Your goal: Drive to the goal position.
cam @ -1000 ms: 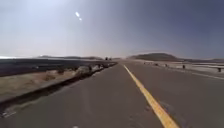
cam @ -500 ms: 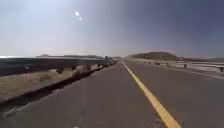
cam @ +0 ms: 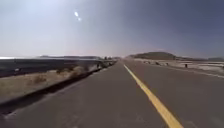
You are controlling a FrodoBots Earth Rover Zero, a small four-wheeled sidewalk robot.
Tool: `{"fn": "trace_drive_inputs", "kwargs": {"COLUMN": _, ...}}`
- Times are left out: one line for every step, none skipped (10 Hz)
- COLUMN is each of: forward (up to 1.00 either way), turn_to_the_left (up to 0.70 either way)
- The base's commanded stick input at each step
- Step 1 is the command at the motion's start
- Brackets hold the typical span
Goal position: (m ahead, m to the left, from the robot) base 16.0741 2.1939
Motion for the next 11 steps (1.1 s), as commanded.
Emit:
{"fn": "trace_drive_inputs", "kwargs": {"forward": 0.50, "turn_to_the_left": 0.00}}
{"fn": "trace_drive_inputs", "kwargs": {"forward": 0.50, "turn_to_the_left": 0.00}}
{"fn": "trace_drive_inputs", "kwargs": {"forward": 0.50, "turn_to_the_left": 0.00}}
{"fn": "trace_drive_inputs", "kwargs": {"forward": 0.50, "turn_to_the_left": -0.50}}
{"fn": "trace_drive_inputs", "kwargs": {"forward": 0.50, "turn_to_the_left": -0.50}}
{"fn": "trace_drive_inputs", "kwargs": {"forward": 0.50, "turn_to_the_left": 0.00}}
{"fn": "trace_drive_inputs", "kwargs": {"forward": 0.50, "turn_to_the_left": 0.00}}
{"fn": "trace_drive_inputs", "kwargs": {"forward": 0.50, "turn_to_the_left": 0.00}}
{"fn": "trace_drive_inputs", "kwargs": {"forward": 0.50, "turn_to_the_left": 0.00}}
{"fn": "trace_drive_inputs", "kwargs": {"forward": 0.50, "turn_to_the_left": 0.00}}
{"fn": "trace_drive_inputs", "kwargs": {"forward": 0.50, "turn_to_the_left": 0.00}}
